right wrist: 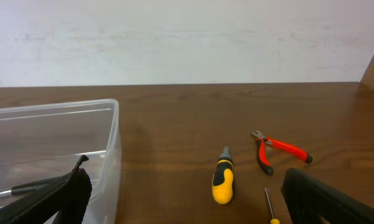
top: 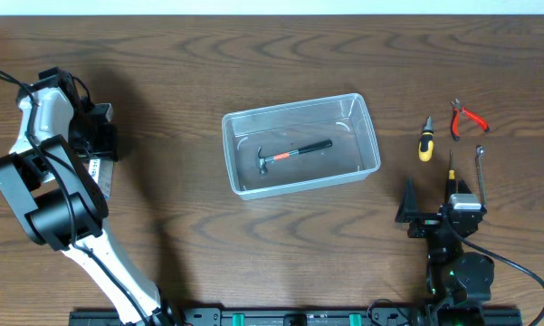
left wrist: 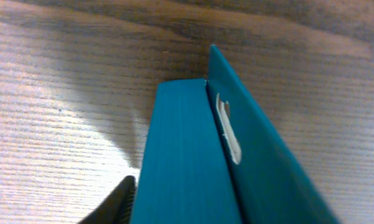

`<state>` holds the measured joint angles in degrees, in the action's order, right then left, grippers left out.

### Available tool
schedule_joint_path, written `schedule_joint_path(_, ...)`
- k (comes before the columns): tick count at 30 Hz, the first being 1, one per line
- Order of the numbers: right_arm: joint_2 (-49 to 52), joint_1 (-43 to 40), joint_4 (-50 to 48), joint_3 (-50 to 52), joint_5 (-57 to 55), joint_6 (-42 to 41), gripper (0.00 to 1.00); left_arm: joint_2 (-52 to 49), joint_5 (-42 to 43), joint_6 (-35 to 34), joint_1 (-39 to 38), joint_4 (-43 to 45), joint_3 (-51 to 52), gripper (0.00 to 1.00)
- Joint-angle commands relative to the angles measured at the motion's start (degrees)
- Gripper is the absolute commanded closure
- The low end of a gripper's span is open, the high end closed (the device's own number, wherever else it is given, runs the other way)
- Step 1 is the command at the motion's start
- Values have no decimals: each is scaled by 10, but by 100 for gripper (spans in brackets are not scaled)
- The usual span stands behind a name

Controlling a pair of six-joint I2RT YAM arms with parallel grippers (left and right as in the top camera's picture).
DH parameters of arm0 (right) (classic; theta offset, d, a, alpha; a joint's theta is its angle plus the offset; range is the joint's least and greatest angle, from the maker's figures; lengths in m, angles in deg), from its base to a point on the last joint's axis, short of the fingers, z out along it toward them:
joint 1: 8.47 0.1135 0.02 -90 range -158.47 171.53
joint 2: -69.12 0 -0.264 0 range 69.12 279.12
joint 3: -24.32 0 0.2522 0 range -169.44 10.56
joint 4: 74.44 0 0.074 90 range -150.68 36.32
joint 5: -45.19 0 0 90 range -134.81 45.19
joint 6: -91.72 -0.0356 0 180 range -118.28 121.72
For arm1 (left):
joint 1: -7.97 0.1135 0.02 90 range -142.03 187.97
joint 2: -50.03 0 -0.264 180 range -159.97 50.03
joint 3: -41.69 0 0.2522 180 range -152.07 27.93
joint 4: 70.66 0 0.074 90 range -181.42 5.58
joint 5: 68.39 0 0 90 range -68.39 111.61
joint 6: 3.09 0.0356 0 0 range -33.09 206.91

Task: Pack container
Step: 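Move the left gripper to the white-and-teal box and grasp it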

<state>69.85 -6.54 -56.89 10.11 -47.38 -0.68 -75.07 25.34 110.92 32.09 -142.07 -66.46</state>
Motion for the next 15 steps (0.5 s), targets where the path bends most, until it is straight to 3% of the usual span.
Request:
schedule_joint_path(1, -3, -5, 1, 1, -6, -2, 1, -5, 4, -1, 1, -1, 5, 75)
schedule_joint_path(7, -3, -5, 2, 1, -6, -1, 1, -5, 4, -3, 1, -2, 5, 93)
schedule_joint_path(15, -3, -5, 2, 1, -6, -2, 1, -4, 3, -7, 1, -4, -8, 94)
